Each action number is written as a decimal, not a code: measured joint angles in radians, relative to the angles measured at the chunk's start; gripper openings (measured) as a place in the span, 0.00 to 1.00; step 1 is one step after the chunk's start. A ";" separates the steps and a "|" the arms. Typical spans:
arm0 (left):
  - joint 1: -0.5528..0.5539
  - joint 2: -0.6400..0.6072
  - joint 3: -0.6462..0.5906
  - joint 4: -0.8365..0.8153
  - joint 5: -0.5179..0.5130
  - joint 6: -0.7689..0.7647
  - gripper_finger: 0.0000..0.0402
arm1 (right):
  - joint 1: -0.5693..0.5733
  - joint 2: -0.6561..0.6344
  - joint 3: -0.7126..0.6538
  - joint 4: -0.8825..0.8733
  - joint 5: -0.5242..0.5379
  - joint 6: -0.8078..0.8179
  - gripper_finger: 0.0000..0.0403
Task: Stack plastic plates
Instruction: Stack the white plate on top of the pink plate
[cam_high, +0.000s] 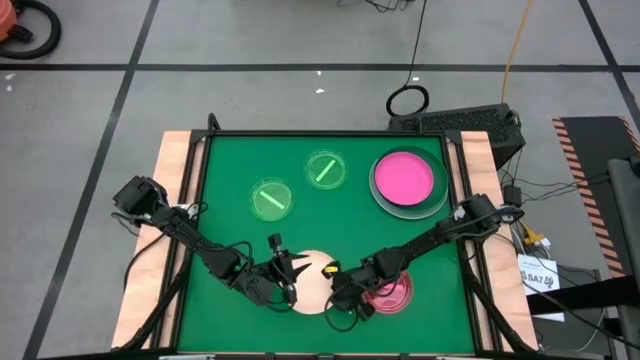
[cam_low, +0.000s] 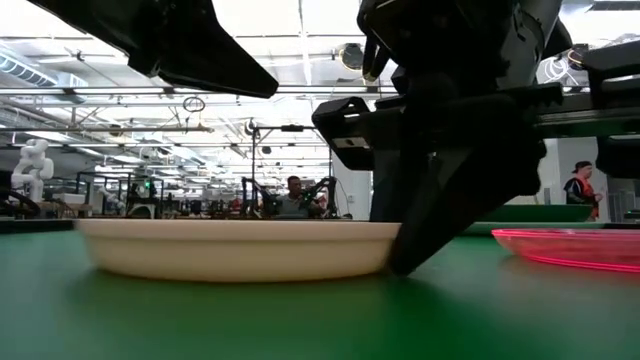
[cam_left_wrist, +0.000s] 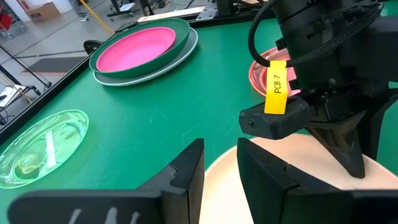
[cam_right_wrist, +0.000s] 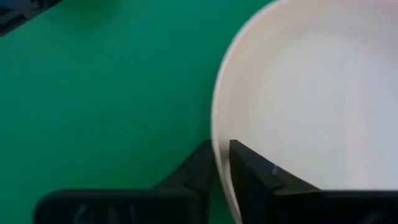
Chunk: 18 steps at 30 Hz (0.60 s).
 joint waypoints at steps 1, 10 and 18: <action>0.000 0.000 0.000 0.000 0.000 -0.001 0.26 | 0.000 0.000 0.000 0.000 0.000 -0.006 0.08; 0.003 0.000 0.000 0.004 0.000 -0.032 0.26 | 0.000 -0.090 -0.001 -0.088 0.001 -0.010 0.03; 0.029 0.000 0.000 0.008 0.000 0.033 0.26 | 0.000 -0.241 -0.001 -0.271 0.005 0.018 0.02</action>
